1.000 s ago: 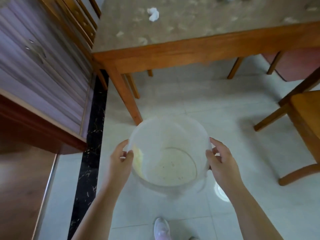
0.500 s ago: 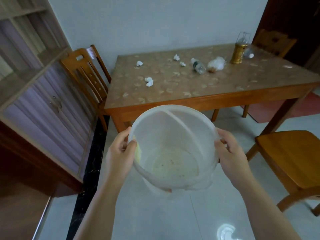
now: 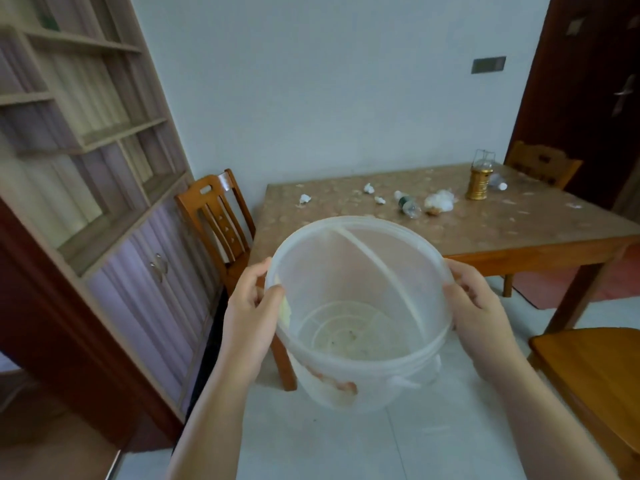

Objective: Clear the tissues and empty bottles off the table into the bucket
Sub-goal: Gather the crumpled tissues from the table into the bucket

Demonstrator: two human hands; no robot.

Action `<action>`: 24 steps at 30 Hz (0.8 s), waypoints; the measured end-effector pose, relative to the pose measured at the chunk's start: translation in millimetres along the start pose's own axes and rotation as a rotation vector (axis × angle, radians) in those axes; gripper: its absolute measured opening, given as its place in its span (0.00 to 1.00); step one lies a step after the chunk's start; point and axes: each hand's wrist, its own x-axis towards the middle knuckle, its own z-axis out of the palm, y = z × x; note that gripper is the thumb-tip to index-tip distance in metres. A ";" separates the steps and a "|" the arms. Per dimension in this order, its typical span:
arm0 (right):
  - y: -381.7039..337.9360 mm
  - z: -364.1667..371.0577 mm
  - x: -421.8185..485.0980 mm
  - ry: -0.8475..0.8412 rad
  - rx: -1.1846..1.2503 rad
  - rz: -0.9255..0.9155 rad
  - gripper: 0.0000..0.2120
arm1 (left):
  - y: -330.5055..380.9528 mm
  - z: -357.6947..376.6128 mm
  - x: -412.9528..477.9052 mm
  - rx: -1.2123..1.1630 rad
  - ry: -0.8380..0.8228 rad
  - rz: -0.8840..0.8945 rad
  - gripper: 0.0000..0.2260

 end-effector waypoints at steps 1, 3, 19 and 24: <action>-5.6 0.3 -0.2 0.000 0.017 0.004 0.15 | 5.8 -3.4 1.5 -0.004 0.002 0.008 0.16; -15.1 1.8 0.3 -0.016 0.054 0.000 0.16 | 14.7 -11.2 6.9 -0.008 0.011 0.007 0.16; -33.3 62.8 15.4 -0.071 0.152 -0.023 0.14 | -3.2 -71.0 39.2 0.043 0.089 0.057 0.17; -26.1 90.8 25.6 -0.114 0.154 -0.031 0.15 | -19.4 -80.1 57.4 0.001 0.128 -0.010 0.16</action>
